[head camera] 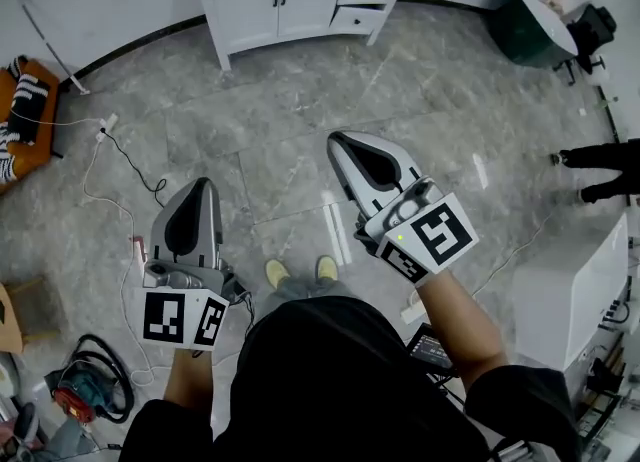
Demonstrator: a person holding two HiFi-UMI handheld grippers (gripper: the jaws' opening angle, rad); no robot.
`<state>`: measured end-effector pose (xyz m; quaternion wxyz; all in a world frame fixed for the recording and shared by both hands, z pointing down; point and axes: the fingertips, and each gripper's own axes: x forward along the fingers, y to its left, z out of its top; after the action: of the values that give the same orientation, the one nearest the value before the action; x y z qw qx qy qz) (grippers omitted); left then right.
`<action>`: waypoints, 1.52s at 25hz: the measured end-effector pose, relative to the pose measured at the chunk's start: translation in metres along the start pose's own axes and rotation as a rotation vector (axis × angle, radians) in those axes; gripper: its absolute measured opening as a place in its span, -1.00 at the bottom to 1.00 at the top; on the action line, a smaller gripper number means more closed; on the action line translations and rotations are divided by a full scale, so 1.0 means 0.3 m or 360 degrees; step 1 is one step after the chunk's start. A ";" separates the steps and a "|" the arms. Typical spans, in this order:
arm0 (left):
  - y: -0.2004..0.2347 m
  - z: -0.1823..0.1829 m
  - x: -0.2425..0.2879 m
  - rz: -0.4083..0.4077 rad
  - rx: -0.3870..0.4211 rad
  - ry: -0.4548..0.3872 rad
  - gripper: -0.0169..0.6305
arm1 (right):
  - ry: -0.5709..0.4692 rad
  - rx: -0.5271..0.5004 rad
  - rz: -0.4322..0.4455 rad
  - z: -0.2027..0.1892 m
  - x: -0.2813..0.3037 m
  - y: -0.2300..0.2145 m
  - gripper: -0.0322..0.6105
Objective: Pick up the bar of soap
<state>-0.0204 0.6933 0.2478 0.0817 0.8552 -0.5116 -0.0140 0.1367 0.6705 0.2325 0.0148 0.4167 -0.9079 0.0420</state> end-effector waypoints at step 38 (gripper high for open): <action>0.340 0.010 0.279 0.0074 -0.0005 0.0036 -0.93 | 0.0025 0.0042 0.0011 -0.063 0.418 -0.180 -0.87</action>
<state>-0.0700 0.5723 0.2655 0.0892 0.8431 -0.5304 -0.0031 0.0957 0.5424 0.2624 0.0163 0.4135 -0.9086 0.0572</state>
